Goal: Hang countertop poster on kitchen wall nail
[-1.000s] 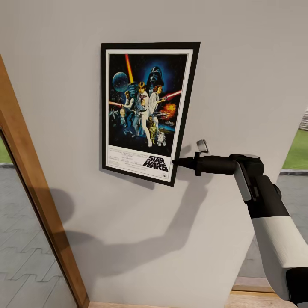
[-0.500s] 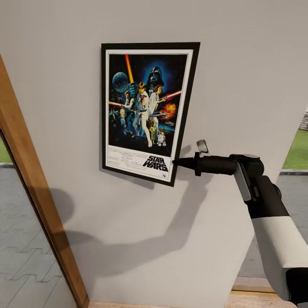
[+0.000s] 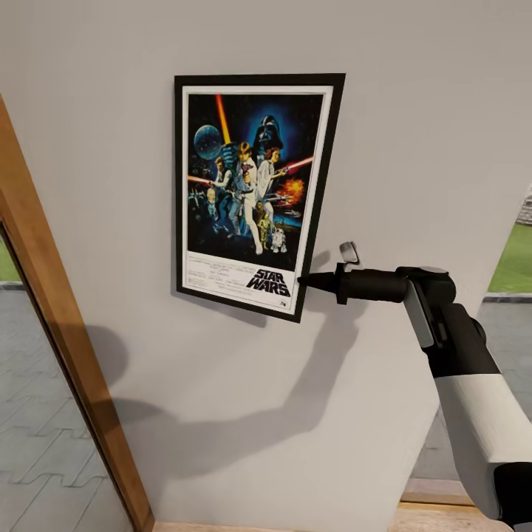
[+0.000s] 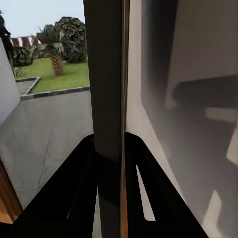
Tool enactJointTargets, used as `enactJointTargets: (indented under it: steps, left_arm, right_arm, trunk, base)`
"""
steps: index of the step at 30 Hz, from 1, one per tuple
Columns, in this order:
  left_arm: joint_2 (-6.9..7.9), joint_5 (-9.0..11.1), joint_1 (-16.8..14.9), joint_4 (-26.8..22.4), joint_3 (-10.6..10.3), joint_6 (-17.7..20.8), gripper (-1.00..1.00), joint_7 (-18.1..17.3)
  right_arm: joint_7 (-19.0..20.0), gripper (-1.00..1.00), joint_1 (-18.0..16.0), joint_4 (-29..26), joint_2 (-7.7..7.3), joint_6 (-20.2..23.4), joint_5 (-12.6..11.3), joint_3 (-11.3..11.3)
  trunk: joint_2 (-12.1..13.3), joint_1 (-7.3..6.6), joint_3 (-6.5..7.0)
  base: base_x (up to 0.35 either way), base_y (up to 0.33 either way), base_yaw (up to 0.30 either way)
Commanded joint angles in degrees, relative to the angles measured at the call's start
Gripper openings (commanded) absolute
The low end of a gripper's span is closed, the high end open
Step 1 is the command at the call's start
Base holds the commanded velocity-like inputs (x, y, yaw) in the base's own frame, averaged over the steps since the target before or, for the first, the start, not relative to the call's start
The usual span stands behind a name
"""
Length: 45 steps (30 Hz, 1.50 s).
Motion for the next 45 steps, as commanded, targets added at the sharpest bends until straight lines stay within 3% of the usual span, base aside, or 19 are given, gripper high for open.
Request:
enactJointTargets:
  steps: [1, 41, 45]
  left_arm:
    - [-0.02, -0.06, 0.01, 0.0, 0.14, -0.06, 1.0, -0.31]
    - [-0.02, -0.06, 0.01, -0.02, 0.18, -0.08, 1.0, -0.31]
    - [-0.14, 0.04, 0.01, -0.62, 0.23, -0.11, 1.0, -0.4]
  right_arm:
    - [-0.01, -1.0, -0.02, 0.02, -0.05, 0.58, -0.47, 0.11]
    - [0.03, -1.0, -0.02, 0.02, -0.13, 0.57, -0.47, 0.11]
    - [-0.07, -1.0, -0.64, 1.11, -1.41, -0.03, -1.53, 0.17]
  trunk:
    - [-0.03, 0.02, -0.01]
    - [-0.03, 0.02, -0.01]
    - [-0.03, 0.02, 0.0]
  base:
    - [0.009, 0.0, 0.0]
    - [0.011, 0.0, 0.0]
    - [0.0, 0.0, 0.0]
